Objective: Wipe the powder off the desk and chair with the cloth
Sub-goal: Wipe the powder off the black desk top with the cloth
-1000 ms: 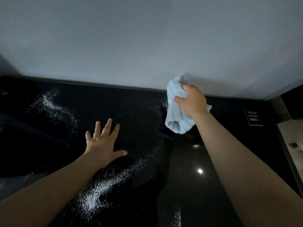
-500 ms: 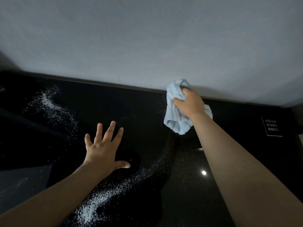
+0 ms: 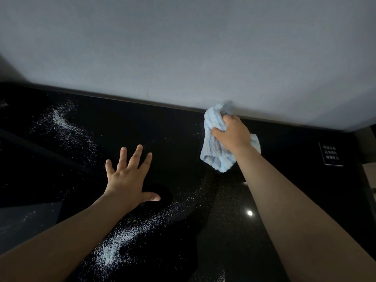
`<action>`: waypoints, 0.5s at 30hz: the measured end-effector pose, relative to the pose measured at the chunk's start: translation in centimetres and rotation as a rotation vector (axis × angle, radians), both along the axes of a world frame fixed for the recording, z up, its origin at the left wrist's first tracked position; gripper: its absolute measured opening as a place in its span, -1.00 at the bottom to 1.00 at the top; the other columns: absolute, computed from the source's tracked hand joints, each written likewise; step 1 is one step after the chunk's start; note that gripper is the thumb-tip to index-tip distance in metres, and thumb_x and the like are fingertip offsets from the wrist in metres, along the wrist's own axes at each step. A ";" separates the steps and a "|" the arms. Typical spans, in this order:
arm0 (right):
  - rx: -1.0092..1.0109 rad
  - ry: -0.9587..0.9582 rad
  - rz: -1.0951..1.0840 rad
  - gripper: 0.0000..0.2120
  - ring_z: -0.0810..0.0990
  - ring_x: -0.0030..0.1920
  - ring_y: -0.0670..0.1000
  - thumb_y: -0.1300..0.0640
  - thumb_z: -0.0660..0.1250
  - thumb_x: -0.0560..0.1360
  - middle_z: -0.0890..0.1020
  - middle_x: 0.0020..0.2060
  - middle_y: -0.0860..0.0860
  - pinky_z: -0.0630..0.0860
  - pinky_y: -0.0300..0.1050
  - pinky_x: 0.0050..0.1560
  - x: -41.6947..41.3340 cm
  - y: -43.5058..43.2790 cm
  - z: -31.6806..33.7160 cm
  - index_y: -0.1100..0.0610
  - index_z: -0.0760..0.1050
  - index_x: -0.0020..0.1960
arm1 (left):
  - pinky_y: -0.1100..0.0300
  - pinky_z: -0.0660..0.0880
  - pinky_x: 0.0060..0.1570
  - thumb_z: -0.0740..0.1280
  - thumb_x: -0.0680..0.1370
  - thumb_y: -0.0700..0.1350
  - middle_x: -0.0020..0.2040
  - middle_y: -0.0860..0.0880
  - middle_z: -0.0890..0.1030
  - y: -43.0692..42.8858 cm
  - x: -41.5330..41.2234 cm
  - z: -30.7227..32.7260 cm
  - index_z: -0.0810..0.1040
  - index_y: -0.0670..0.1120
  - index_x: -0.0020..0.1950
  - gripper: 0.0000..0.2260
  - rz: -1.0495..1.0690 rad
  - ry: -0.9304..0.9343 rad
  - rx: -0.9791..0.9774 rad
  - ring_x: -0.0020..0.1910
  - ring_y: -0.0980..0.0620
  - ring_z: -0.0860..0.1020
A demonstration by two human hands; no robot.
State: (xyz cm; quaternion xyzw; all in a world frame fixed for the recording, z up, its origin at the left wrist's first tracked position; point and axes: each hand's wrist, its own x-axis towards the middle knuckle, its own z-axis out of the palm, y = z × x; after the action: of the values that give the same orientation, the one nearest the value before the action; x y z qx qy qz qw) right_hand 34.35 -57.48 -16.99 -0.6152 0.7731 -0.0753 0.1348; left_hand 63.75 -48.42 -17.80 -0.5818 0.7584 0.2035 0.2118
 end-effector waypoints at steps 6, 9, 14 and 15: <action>-0.007 0.007 0.008 -0.55 0.54 0.01 0.07 -0.10 0.34 0.47 0.51 0.11 0.04 0.50 -0.07 -0.08 0.2 2.3 -0.1 0.08 0.46 0.28 | -0.33 -0.04 0.42 0.24 0.26 0.52 0.52 0.00 -0.38 0.0 0.0 -0.1 -0.31 0.09 0.54 0.10 0.005 0.015 -0.006 0.51 -0.23 -0.32; -0.007 0.016 0.004 -0.56 0.54 0.02 0.06 -0.12 0.34 0.47 0.51 0.10 0.03 0.44 -0.10 -0.10 0.4 3.6 -0.3 0.08 0.47 0.26 | -0.33 -0.04 0.41 0.24 0.26 0.52 0.53 -0.01 -0.36 0.0 0.0 -0.1 -0.30 0.09 0.54 0.10 0.003 0.018 -0.012 0.51 -0.24 -0.31; 0.008 0.000 -0.016 -0.54 0.53 0.06 0.06 -0.12 0.34 0.46 0.50 0.12 0.01 0.42 -0.11 -0.07 0.6 5.4 -0.3 0.05 0.46 0.30 | -0.34 -0.04 0.41 0.24 0.26 0.52 0.53 -0.01 -0.36 0.0 0.0 -0.1 -0.30 0.08 0.54 0.10 0.001 0.019 -0.018 0.51 -0.24 -0.30; 0.009 -0.003 -0.019 -0.54 0.52 0.06 0.06 -0.11 0.34 0.46 0.50 0.12 0.01 0.42 -0.10 -0.07 0.7 5.8 -0.3 0.05 0.45 0.30 | -0.34 -0.04 0.41 0.24 0.26 0.52 0.53 -0.01 -0.36 0.0 0.1 -0.1 -0.30 0.08 0.54 0.10 0.001 0.018 -0.017 0.51 -0.24 -0.30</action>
State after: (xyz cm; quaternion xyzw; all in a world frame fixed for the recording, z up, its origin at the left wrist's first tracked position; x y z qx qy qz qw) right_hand 35.02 -51.68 -17.28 -0.6073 0.7789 -0.0737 0.1381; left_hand 63.81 -48.41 -17.89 -0.5822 0.7617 0.2022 0.2000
